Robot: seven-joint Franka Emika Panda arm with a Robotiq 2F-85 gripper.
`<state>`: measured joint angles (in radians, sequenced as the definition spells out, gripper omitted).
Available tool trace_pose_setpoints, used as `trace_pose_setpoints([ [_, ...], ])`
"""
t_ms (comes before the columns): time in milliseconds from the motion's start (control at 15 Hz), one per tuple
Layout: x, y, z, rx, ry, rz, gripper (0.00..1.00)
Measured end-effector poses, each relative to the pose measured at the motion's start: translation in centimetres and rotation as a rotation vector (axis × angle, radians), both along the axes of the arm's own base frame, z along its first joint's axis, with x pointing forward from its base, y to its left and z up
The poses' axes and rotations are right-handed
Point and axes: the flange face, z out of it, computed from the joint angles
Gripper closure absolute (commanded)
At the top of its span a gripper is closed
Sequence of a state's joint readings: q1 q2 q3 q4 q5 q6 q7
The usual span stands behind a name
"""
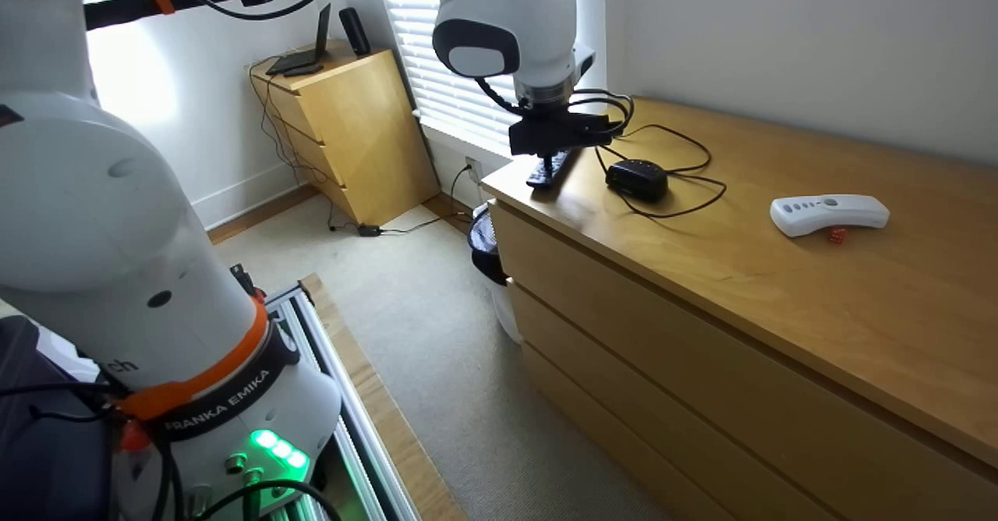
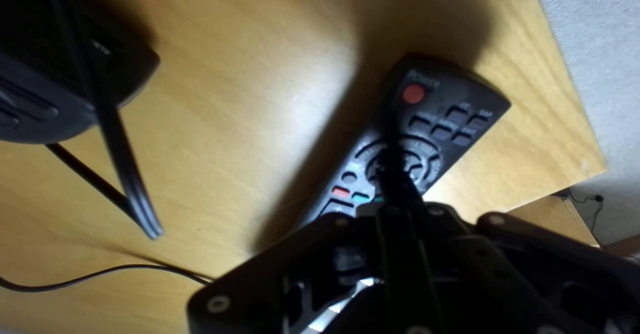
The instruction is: Press the button in the middle of the arrows on the black remote
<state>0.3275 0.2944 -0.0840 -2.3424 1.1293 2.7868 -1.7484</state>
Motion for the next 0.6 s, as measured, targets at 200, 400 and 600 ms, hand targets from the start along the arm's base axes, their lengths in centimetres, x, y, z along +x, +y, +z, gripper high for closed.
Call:
trace_pose_setpoints([
  [200,0.0,-0.02,-0.1,0.0,0.002,-0.001,1.0],
  [400,0.01,-0.04,-0.14,0.002,0.006,-0.009,1.0],
  [600,0.04,-0.1,-0.17,0.008,0.014,-0.029,1.0],
])
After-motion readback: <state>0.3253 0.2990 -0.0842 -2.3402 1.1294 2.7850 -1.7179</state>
